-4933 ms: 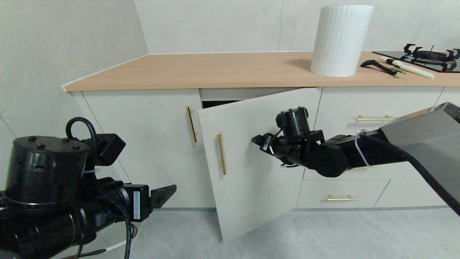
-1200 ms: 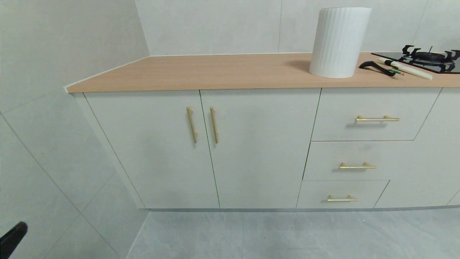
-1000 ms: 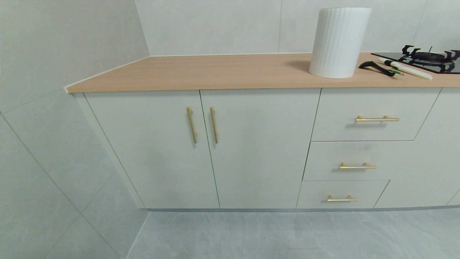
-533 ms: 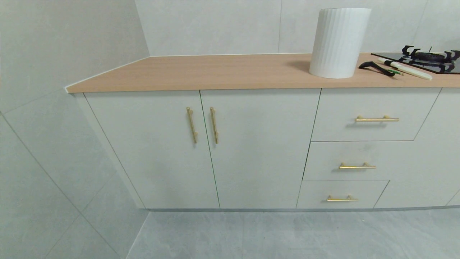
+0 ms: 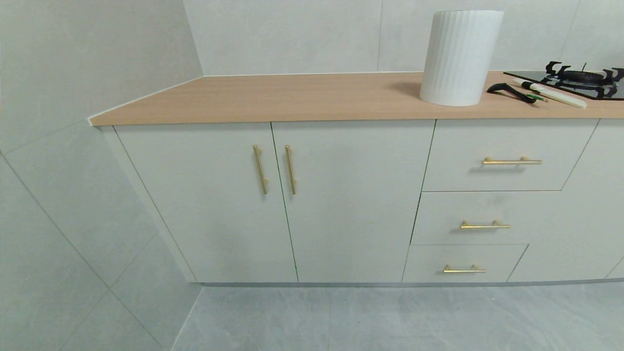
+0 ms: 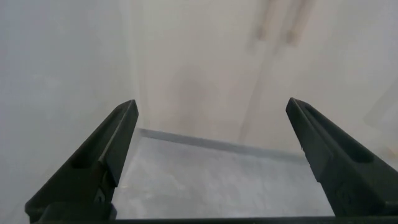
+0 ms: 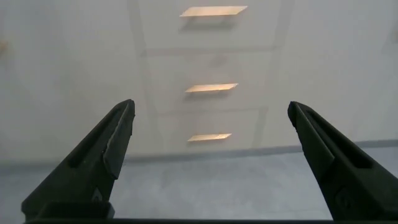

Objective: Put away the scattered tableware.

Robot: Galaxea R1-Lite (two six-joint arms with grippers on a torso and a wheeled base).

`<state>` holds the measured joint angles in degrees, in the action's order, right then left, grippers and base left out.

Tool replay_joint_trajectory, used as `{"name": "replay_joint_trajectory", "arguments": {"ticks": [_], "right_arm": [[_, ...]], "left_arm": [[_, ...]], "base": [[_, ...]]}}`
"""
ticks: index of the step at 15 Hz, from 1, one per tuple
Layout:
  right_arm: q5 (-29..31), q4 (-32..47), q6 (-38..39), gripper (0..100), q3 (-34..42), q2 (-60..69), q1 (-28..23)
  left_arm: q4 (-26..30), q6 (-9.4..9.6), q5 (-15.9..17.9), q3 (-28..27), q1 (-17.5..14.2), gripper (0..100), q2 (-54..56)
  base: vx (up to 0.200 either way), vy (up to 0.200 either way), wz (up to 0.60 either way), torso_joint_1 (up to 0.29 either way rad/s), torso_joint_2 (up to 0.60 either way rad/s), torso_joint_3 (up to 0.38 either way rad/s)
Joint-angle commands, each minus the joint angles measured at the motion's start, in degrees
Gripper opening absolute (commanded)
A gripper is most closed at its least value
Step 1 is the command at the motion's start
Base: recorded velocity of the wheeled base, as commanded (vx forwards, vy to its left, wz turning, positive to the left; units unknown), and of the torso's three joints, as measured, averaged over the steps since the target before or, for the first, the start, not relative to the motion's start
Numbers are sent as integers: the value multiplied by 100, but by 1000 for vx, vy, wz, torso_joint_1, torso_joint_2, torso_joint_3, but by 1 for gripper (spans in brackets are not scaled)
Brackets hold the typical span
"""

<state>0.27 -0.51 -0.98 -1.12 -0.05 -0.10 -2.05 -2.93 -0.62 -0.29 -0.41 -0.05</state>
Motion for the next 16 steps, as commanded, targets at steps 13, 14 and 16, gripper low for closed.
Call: {"name": "replay_joint_trajectory", "arguments": {"ticks": [13, 14, 16], "right_arm": [[-106, 51, 18, 100, 103, 5, 1], [-106, 51, 18, 100, 103, 5, 1], [-132, 51, 18, 100, 103, -4, 1]], "left_arm": [[231, 416, 264, 29, 24, 100, -4], [231, 416, 264, 29, 24, 100, -4], [222, 372, 264, 29, 24, 100, -4]], "base": [[0, 0, 0, 0, 0, 0], [0, 0, 0, 0, 0, 0], [0, 0, 0, 0, 0, 0]]}}
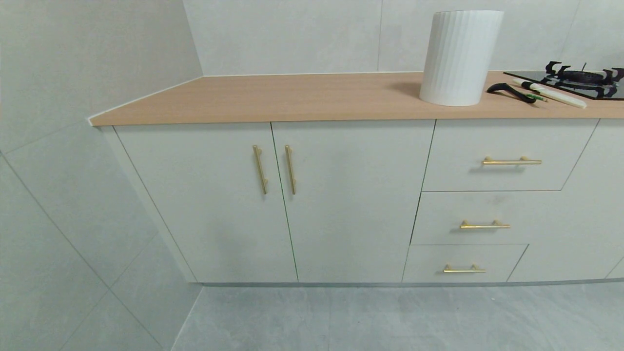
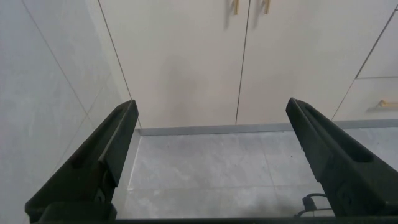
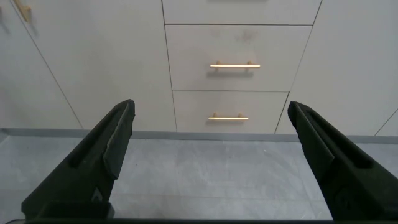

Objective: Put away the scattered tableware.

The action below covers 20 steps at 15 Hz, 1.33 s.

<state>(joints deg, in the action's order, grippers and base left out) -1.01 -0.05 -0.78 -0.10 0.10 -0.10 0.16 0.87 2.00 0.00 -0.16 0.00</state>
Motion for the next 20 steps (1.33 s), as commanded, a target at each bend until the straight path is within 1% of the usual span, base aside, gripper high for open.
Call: {"name": "replay_joint_trajectory", "arguments": {"ticks": [1, 2, 8, 11, 17, 20], "right_arm": [[-4, 5, -1, 100, 1, -10, 1], [-4, 5, -1, 100, 1, -10, 1], [-4, 5, -1, 100, 1, -10, 1], [-4, 5, -1, 100, 1, -10, 1], [-4, 5, -1, 100, 1, -10, 1], [-4, 5, -1, 100, 1, -10, 1]], "left_arm": [[2, 1, 2, 0, -2, 100, -9], [2, 1, 2, 0, -2, 100, -9], [2, 1, 2, 0, -2, 100, -9], [2, 36, 2, 0, -2, 100, -9], [2, 28, 2, 0, -2, 100, -9], [2, 19, 2, 0, -2, 100, -9]], "base": [[0, 0, 0, 0, 0, 0], [0, 0, 0, 0, 0, 0], [0, -200, 0, 2, 0, 6], [0, -200, 0, -2, -1, 1], [0, -200, 0, 3, 1, 2], [0, 0, 0, 0, 0, 0]]}}
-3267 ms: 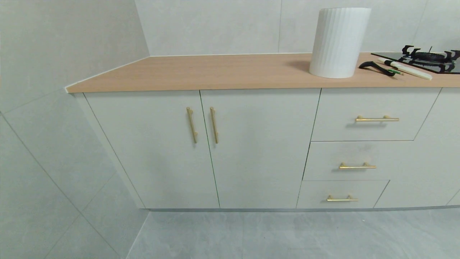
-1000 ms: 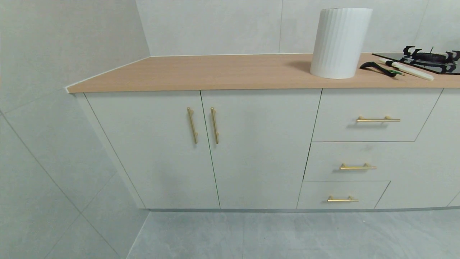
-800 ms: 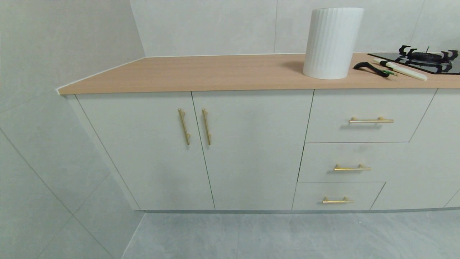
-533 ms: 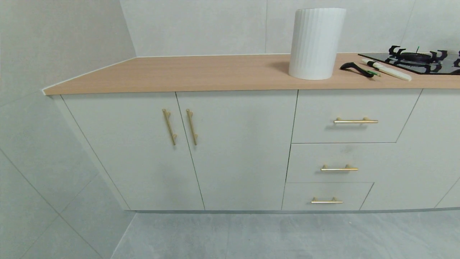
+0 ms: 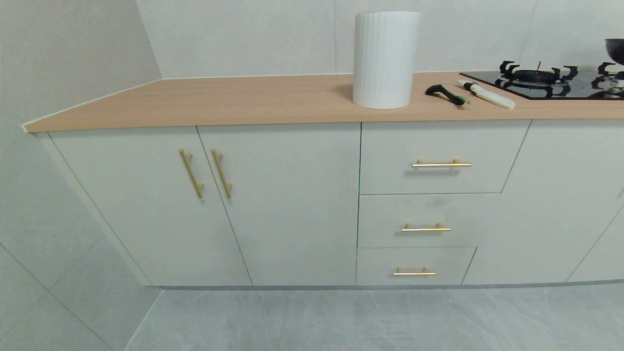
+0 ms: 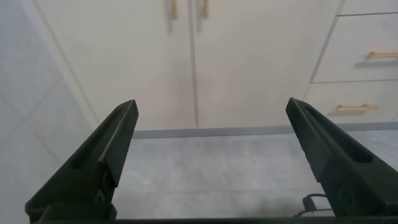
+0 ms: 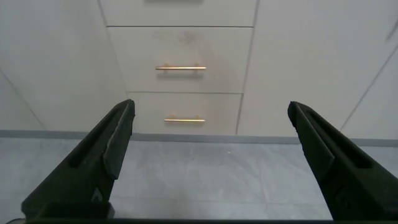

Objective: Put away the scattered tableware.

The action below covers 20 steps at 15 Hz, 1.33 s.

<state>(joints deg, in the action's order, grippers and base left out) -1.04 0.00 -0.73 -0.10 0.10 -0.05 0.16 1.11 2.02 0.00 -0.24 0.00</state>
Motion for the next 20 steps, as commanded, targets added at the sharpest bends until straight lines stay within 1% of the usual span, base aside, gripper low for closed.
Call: {"name": "replay_joint_trajectory", "arguments": {"ticks": [1, 6, 14, 20], "right_arm": [[-2, 0, -6, 100, 1, -10, -4], [-2, 0, -6, 100, 1, -10, -4], [-2, 0, -6, 100, 1, -10, -4], [-2, 0, 47, 100, 1, -10, -4]], "left_arm": [[2, -5, 0, 0, 7, 100, -9], [2, -5, 0, 0, 7, 100, -9], [-7, -5, 0, 0, 7, 100, -9], [-7, -32, -9, 0, 7, 100, -9]], "base": [[0, 0, 0, 0, 0, 0], [0, 0, 0, 0, 0, 0], [200, 0, 0, 4, 1, 0], [0, 0, 0, 0, 0, 0]]}}
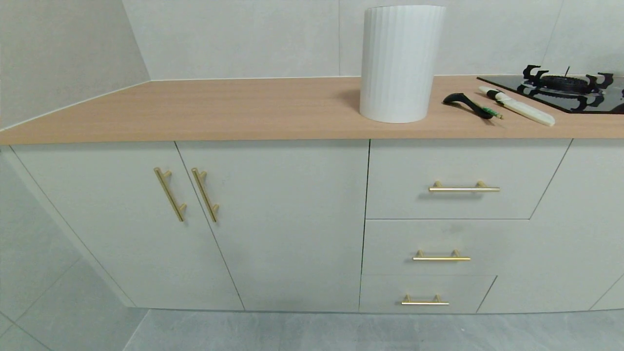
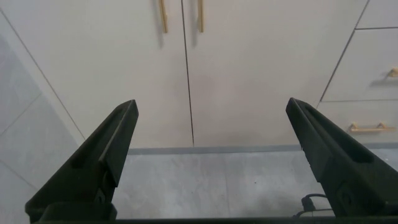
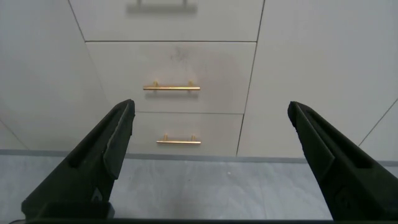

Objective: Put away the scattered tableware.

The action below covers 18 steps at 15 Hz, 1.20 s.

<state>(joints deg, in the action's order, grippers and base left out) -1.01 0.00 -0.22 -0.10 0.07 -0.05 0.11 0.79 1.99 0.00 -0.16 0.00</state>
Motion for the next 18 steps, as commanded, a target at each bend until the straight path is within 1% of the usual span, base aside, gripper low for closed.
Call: {"name": "replay_joint_trajectory", "arguments": {"ticks": [1, 7, 8, 9, 11, 12, 14, 15, 18], "right_arm": [[-4, 0, -4, 100, 1, -7, -4], [22, -26, 4, 100, -78, -7, -4], [5, -35, 224, 100, -641, -104, 49], [-4, 18, 277, 100, -720, -245, 93], [-171, 185, 207, 100, -755, -983, 365], [-198, 167, 198, 100, -852, -1475, 594], [-206, 158, 198, 100, -1186, -2345, 910], [-206, 158, 198, 100, -1476, -3048, 1033], [-206, 62, 110, 100, -2223, -5210, 1060]], "left_arm": [[-2, 0, 3, 0, -2, 100, -9], [-2, 0, 3, 0, -2, 100, -9], [7, -9, 3, 0, -2, 100, -9], [-2, -9, 3, 0, -2, 100, -9], [7, -9, -5, 0, -2, 100, -9], [-2, -9, -5, 0, -2, 100, -9], [7, -9, -5, 0, -2, 100, -9], [7, -9, -5, 0, -2, 100, -9], [7, -9, -5, 0, -2, 100, -9]], "base": [[0, 0, 0, 0, 0, 0], [0, 0, 0, 0, 0, 0], [0, 0, 0, 0, 0, 0], [0, 0, 0, 0, 0, 0], [0, 0, 0, 0, 0, 0], [0, 0, 0, 0, 0, 0], [0, 0, 0, 0, 0, 0], [0, 0, 0, 0, 0, 0], [0, 0, 0, 0, 0, 0]]}}
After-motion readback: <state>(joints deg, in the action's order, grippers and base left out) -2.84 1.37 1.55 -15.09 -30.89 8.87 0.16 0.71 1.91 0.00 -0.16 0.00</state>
